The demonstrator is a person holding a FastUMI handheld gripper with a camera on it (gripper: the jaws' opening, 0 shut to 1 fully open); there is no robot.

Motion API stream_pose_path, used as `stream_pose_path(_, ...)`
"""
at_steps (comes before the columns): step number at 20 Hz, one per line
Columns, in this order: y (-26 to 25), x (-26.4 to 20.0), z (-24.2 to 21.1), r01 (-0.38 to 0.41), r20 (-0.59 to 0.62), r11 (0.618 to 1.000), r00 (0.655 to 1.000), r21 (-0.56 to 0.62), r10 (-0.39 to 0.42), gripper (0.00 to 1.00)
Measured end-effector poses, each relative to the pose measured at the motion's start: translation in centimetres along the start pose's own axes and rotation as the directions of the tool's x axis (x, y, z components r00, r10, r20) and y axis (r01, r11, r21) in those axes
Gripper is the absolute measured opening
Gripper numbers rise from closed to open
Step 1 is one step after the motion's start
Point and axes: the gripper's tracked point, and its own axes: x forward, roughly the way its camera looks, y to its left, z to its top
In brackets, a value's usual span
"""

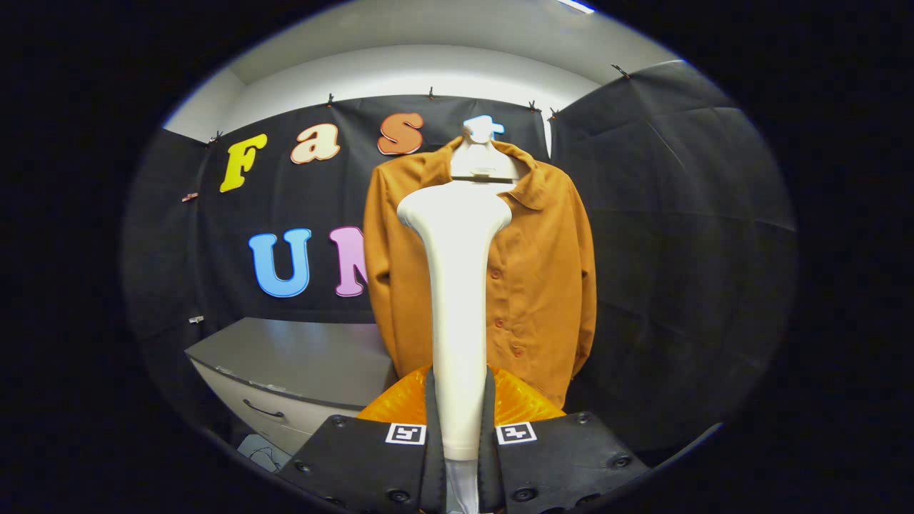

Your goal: Iron the clothes twice with a garment steamer, once on the left side and once on the right side.

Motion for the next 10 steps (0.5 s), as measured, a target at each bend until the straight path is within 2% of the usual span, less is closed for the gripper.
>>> stream_pose_path(6, 8.8, -1.2, 3.3, -0.093, 0.055, 0.996, 0.994, 0.015, 0.092, 0.21)
stream_pose_path(10, 12.2, -1.6, 3.7, -0.11, 0.056, 0.994, 0.992, 0.001, 0.11, 0.21)
